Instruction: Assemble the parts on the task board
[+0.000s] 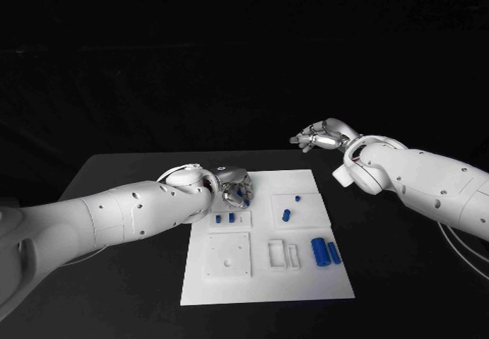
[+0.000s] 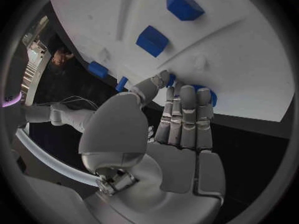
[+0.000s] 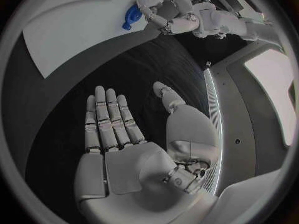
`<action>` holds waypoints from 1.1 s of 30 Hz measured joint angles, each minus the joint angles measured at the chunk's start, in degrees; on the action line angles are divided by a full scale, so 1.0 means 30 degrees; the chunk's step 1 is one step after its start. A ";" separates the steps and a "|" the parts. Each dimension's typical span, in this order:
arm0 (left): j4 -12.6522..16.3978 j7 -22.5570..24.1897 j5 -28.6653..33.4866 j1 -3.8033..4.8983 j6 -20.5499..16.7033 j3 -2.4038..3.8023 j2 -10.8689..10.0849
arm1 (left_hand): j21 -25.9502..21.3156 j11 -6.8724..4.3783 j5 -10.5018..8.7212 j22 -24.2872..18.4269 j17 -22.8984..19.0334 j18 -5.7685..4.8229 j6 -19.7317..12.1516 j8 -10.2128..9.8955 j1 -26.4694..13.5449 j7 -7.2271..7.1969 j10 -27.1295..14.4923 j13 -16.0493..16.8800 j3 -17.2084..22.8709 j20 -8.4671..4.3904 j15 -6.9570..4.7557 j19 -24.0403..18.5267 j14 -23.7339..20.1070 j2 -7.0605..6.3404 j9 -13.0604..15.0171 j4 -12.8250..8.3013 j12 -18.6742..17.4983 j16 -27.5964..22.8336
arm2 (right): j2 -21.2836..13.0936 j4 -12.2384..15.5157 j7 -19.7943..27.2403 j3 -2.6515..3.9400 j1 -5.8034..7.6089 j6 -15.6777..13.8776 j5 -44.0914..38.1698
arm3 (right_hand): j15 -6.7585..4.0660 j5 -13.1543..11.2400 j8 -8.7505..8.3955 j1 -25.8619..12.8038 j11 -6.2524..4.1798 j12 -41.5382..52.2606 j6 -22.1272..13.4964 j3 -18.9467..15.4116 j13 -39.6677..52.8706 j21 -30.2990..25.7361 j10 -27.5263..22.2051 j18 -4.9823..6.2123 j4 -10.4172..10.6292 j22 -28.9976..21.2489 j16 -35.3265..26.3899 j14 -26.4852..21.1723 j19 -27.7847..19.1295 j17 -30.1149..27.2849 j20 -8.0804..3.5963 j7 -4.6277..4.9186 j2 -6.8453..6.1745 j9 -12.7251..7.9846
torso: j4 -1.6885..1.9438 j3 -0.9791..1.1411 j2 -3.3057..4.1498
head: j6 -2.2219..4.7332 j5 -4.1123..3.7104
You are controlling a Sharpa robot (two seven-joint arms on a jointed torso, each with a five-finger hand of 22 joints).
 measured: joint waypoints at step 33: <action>-0.0113 0.0198 -0.1060 -0.0176 -0.0054 0.0108 0.0033 | 0.0586 -0.0539 -0.0002 0.0339 0.0308 0.0251 0.1037 0.0455 -0.0292 -0.0404 0.1441 0.0097 -0.0055 -0.0330 -0.0575 0.1149 0.1462 0.0489 -0.0125 -0.0054 0.0014 0.0973 | 0.0008 0.0052 0.0005 0.0003 0.0000 0.0014 0.0001 | 0.0000 0.0072 0.0000 0.0000 0.0000 -0.0001 0.0000 0.0002 -0.0014 0.0001 0.0000 0.0000 -0.0001 0.0013 0.0000 0.0000 0.0000 0.0001 0.0000 0.0000 0.0000 0.0003 | -0.0020 0.0020 0.0000 | -0.0146 -0.0007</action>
